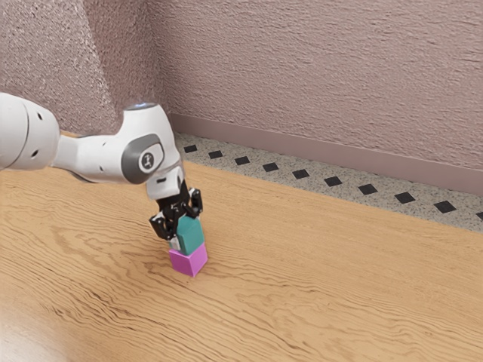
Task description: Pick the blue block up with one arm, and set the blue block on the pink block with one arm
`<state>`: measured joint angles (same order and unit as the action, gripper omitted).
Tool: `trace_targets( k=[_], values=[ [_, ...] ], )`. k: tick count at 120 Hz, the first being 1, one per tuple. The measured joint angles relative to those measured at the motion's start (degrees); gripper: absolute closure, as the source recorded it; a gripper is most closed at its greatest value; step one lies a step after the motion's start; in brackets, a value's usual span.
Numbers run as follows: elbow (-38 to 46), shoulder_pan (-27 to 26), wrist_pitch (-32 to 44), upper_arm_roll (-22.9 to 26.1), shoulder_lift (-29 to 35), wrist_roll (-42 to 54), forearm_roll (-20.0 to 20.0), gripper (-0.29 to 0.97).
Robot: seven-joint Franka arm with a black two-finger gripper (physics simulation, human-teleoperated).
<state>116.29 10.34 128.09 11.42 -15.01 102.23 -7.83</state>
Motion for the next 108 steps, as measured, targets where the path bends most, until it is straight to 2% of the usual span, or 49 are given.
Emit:
trace_targets(
  k=[38, 49, 57, 66, 72, 87, 95, 108],
  values=[
    [0.0, -0.3, -0.5, 0.2, 1.3, -1.0, 0.2, 0.06],
    [0.0, -0.6, -1.5, 0.2, 6.0, -1.1, 0.2, 0.04],
    [0.0, -0.7, -4.0, 0.3, 11.8, -1.2, 0.1, 0.03],
    [-1.5, -0.7, -9.6, 0.2, 18.6, -2.0, 0.0, 0.02],
    [-6.8, -0.9, -16.0, 0.0, 20.4, -3.7, 1.2, 0.02],
    [-24.5, -1.6, -33.2, -0.3, 21.4, -11.9, 8.6, 0.01],
    [-28.2, -1.7, -39.1, -1.0, 21.4, -16.2, 10.7, 0.01],
    [-31.0, -1.3, -45.4, -1.5, 21.3, -22.3, 12.0, 0.00]
  ],
)
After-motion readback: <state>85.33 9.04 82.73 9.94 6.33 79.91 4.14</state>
